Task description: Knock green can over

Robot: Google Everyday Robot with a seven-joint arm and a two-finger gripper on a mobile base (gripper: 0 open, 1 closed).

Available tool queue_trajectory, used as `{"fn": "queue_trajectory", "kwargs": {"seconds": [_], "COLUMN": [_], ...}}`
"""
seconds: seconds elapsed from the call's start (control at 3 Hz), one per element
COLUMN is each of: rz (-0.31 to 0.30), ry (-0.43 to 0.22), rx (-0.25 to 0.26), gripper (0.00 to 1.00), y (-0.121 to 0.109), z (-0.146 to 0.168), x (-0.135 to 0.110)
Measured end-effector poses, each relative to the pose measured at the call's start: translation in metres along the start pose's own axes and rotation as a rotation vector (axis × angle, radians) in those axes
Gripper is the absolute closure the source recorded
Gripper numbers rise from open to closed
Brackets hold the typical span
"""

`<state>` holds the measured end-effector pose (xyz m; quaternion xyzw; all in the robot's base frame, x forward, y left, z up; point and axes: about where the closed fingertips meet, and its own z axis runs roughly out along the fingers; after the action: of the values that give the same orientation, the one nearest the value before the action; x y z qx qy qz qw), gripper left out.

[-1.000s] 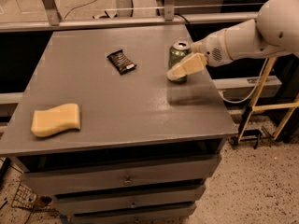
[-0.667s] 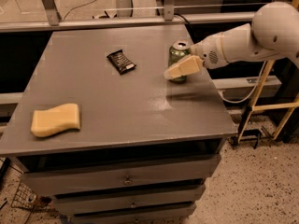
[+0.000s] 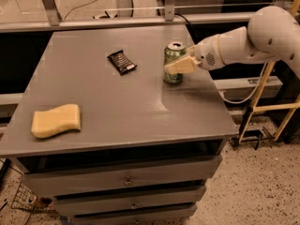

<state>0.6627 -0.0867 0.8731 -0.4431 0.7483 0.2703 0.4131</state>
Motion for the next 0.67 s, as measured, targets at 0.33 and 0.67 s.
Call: {"fn": "queue_trajectory", "kwargs": {"seconds": [0.33,0.67], "rz": [-0.123,-0.257], "ry": [0.066,0.186], "rx": [-0.014,-0.043], "gripper": [0.86,1.0], "y": [0.009,0.024], "z": [-0.007,-0.015], "x": [-0.018,-0.03]}}
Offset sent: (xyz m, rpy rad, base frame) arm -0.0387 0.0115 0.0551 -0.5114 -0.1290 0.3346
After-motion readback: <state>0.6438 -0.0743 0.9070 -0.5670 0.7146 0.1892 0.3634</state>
